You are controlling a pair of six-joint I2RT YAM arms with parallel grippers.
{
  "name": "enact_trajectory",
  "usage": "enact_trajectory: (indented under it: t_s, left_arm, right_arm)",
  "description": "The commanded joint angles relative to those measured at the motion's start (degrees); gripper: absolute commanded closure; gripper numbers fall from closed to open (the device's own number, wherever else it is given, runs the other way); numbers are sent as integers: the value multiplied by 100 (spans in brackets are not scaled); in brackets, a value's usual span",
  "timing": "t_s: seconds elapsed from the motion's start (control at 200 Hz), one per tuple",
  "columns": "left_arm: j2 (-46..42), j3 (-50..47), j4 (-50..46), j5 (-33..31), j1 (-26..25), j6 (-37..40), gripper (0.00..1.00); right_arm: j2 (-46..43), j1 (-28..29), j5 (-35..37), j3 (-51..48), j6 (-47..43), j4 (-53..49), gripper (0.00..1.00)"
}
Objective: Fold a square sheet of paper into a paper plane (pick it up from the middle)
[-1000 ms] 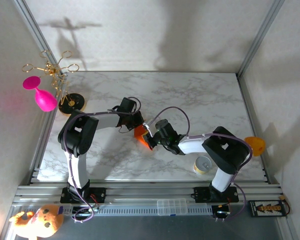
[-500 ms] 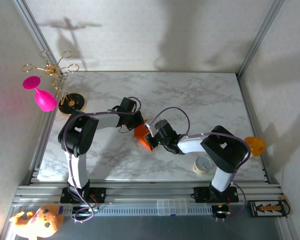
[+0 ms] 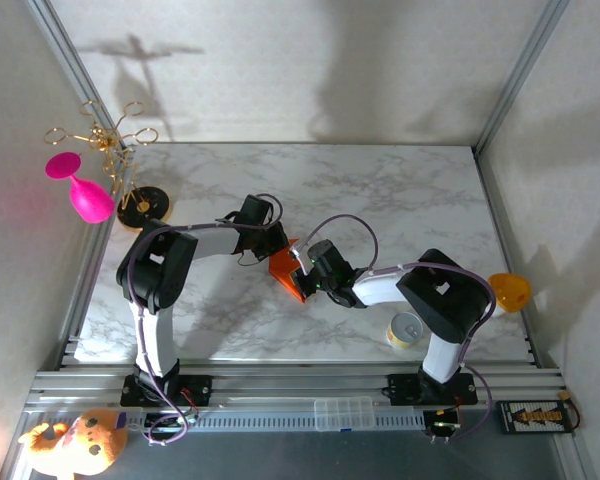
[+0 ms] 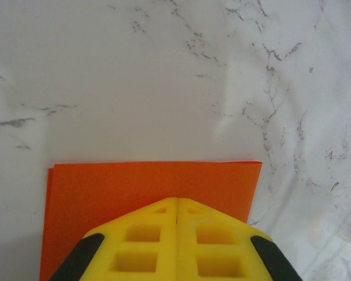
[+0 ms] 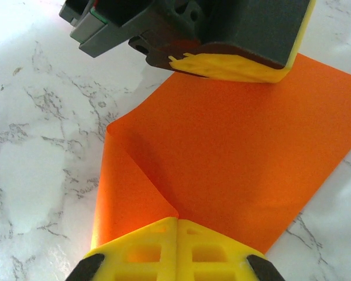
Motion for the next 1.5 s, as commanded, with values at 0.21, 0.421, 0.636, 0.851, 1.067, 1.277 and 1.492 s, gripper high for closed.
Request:
enact_trajectory:
  t_s: [0.21, 0.421, 0.636, 0.851, 1.067, 1.277, 1.492]
  left_arm:
    - [276, -128, -356, 6, -94, 60, 100]
    - [303, -125, -365, -21, -88, 54, 100]
    - [309, -114, -369, -21, -91, 43, 100]
    - [312, -103, -374, -38, -94, 34, 100]
    - [284, -48, -394, -27, -93, 28, 100]
    - [-13, 67, -367, 118, -83, -54, 98]
    - [-673, -178, -172, -62, -15, -486, 91]
  right_arm:
    - [16, -41, 186, 190, 109, -234, 100]
    - [18, -42, 267, 234, 105, -337, 100]
    - [72, -42, 296, 241, 117, -357, 100]
    - [82, -41, 346, 254, 131, -432, 100]
    - [169, -44, 320, 275, 118, -446, 100]
    - [243, -42, 151, 296, 73, -479, 100]
    - [321, -42, 106, 333, 79, -551, 100]
